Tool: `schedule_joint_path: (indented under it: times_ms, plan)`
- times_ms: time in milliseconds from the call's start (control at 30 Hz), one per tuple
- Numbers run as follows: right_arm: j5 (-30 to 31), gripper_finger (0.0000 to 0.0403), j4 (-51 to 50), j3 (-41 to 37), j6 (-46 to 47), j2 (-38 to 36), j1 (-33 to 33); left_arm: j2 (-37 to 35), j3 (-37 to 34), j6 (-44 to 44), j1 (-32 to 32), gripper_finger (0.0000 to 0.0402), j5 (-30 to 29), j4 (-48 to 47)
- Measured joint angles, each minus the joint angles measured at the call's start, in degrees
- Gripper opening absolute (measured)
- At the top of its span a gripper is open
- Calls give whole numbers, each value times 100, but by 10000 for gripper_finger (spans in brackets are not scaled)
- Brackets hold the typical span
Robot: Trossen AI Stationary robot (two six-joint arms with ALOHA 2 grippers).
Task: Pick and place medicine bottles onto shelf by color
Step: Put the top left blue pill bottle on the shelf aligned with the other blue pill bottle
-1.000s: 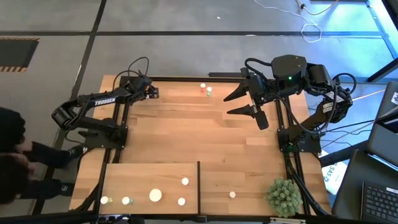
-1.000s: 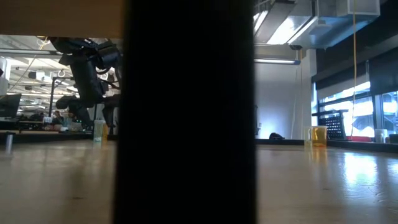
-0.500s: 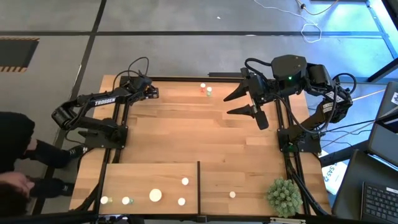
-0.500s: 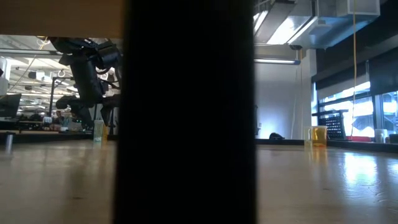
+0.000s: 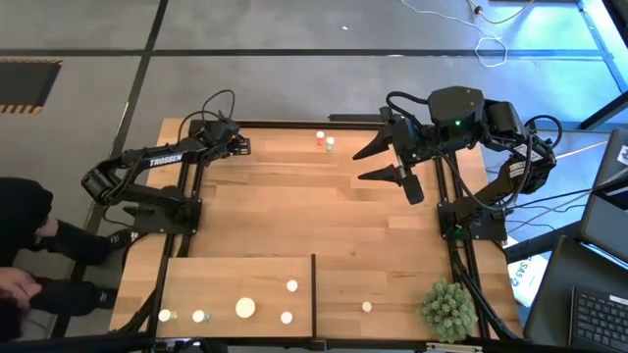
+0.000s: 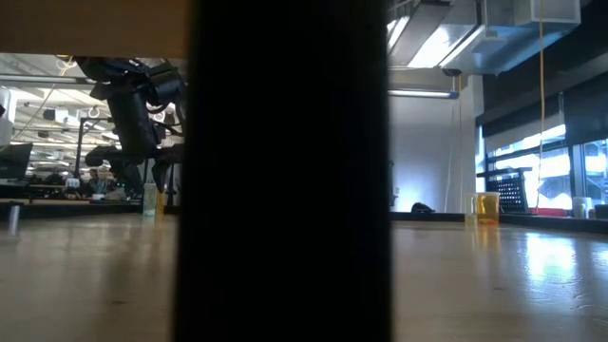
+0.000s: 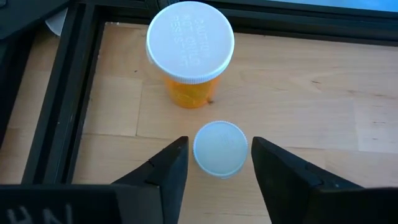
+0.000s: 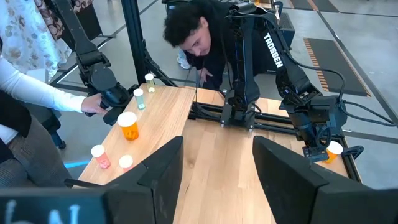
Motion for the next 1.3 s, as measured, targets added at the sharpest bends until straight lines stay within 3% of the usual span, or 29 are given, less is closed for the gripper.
schedule_joint_path:
  times_ms: [800, 1300]
  plan:
    - [0, 197, -1, 0, 2, 0, 0, 0, 0, 4, 0, 117, -2, 0]
    - [0, 197, -3, 0, -11, -2, 0, -11, 9, 273, -2, 114, 256, 11]
